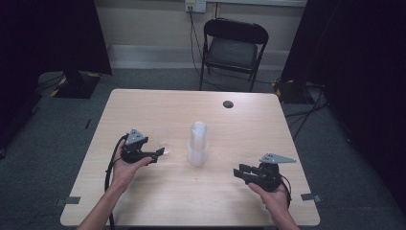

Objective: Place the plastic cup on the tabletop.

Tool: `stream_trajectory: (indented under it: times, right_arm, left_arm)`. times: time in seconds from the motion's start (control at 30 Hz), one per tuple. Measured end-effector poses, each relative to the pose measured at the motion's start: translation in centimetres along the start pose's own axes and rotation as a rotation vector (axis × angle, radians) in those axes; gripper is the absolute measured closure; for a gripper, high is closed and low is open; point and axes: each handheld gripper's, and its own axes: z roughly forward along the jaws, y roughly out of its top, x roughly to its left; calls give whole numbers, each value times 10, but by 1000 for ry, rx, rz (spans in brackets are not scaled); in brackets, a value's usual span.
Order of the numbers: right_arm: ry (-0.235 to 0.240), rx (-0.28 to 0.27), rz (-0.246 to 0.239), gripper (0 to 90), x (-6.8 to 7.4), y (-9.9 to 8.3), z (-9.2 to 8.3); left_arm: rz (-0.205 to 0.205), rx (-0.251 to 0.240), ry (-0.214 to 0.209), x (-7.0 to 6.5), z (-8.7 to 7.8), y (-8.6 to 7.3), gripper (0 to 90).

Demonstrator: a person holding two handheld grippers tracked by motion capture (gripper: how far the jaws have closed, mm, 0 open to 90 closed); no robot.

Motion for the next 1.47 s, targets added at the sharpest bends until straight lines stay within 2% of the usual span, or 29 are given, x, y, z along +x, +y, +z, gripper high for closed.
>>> stream_trajectory:
  times: [0.1,0.13,0.17,0.2,0.27,0.3,0.43,0.57,0.63,0.67,0.73,0.83,0.97,1.03,1.1,1.13,1.23,1.3,1.47]
  right_arm:
    - [-21,-5,-16,558,0,0,0]
    - [-24,-5,-18,555,0,0,0]
    - [-36,-7,-25,536,0,0,0]
    - [-54,-8,-32,516,1,0,0]
    - [-63,-4,-34,490,0,0,1]
    - [-74,-6,-38,463,-1,0,1]
    - [-98,-23,-39,399,-3,1,-1]
    - [-114,-25,-21,345,-6,1,-3]
    - [-120,-25,-20,330,-7,0,-3]
    - [-117,-27,-15,319,-7,0,-4]
    - [-129,-16,-7,294,-8,-1,-4]
    - [-131,-7,4,274,-10,-1,-4]
    - [-148,-9,-4,266,-10,-2,-7]
    - [-153,-10,-6,264,-11,-3,-8]
    - [-157,-3,-5,262,-12,-4,-8]
    - [-161,-4,-3,262,-12,-5,-9]
    - [-170,1,-5,259,-13,-7,-10]
    - [-180,6,-3,255,-14,-9,-9]
    - [-200,17,-23,243,-14,-11,-9]
  left_arm:
    - [-5,12,-3,1,-7,-1,159]
    - [-7,17,9,1,-10,-2,159]
    - [-22,26,32,1,-12,-4,160]
    - [-42,28,33,2,-14,-6,163]
    - [-50,39,21,3,-19,-9,163]
    - [-55,52,22,3,-21,-10,163]
    - [-91,47,39,2,-35,-13,178]
    - [-86,64,36,-4,-46,-17,188]
    - [-101,89,27,-12,-54,-19,196]
    - [-102,76,12,-17,-58,-20,196]
    - [-59,83,-5,-27,-64,-23,196]
    - [-49,90,-34,-36,-72,-28,196]
    - [-73,125,-27,-46,-82,-36,195]
    - [-49,134,-46,-49,-85,-40,195]
    - [-17,130,-30,-52,-87,-46,196]
    - [-14,132,-29,-52,-86,-50,196]
    - [-48,116,-36,-50,-86,-54,196]
    - [-39,103,-20,-48,-88,-55,196]
    - [-58,136,-19,-47,-85,-67,196]
